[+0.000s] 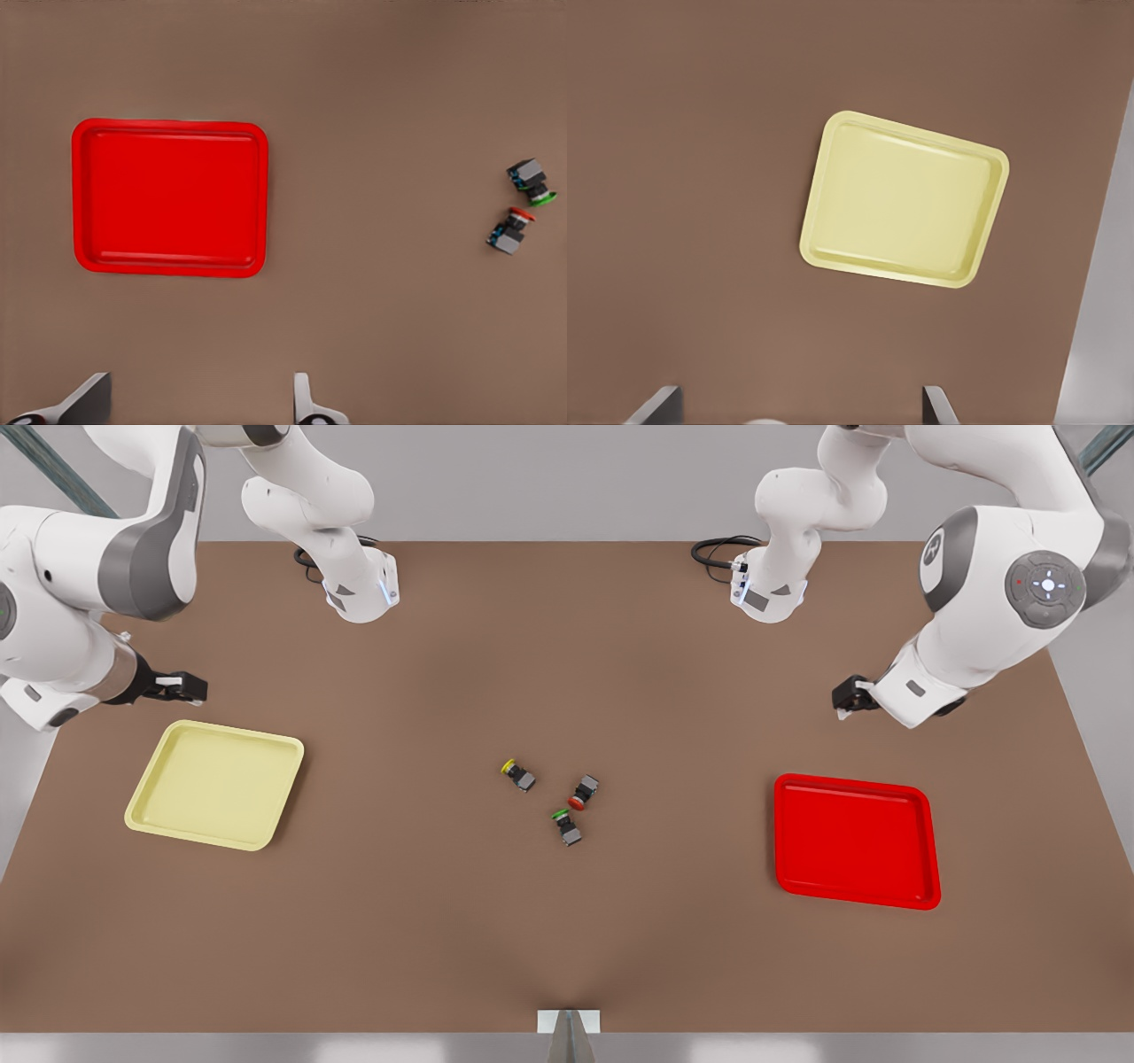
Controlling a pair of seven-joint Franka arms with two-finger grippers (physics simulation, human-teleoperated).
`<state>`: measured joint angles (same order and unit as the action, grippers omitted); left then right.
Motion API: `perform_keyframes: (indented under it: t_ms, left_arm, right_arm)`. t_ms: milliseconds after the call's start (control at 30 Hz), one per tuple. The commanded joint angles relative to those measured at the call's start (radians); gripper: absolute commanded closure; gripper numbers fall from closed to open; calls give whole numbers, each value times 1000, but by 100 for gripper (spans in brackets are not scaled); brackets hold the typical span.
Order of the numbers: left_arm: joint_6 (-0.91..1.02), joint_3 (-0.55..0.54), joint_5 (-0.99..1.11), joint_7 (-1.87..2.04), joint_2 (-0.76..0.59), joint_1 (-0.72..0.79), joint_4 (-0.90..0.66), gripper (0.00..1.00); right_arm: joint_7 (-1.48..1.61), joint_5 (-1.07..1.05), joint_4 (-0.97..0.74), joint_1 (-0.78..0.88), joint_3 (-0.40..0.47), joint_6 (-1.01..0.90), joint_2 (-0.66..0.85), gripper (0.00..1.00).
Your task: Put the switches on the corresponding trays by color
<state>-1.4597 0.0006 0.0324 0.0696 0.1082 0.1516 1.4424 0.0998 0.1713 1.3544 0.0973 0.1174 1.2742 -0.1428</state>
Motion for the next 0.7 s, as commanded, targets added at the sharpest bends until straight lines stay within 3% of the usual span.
perform_keyframes:
  t_ms: [0, 133, 267, 333, 367, 467, 533, 667]
  left_arm:
    - [-47, 21, 6, 128, 10, -20, -1, 0]
    - [-45, 21, 6, 131, 27, -15, -1, 0]
    - [-169, 9, -8, 141, 241, 397, 3, 0]
    - [-367, -5, -12, 142, 361, 490, -14, 0]
    - [-505, -36, -8, 148, 393, 502, -31, 0]
    - [-536, -37, -6, 185, 531, 537, -94, 0]
    - [-649, -37, -8, 188, 562, 540, -91, 0]
    - [-680, -37, -9, 182, 631, 528, -77, 0]
  right_arm:
    - [103, 7, -1, -1, 1, -4, 2, 0]
    - [100, 5, -1, 2, 1, -4, 0, 0]
    - [113, 2, 8, 4, 1, 2, -4, 0]
    - [115, 2, 11, 13, -1, 4, -11, 0]
    - [115, 2, 11, 13, -1, 4, -17, 0]
    - [100, 8, 11, 33, -1, 4, -31, 0]
    - [100, 8, 11, 33, -1, 4, -32, 0]
    - [101, 5, 12, 33, -1, 4, -40, 0]
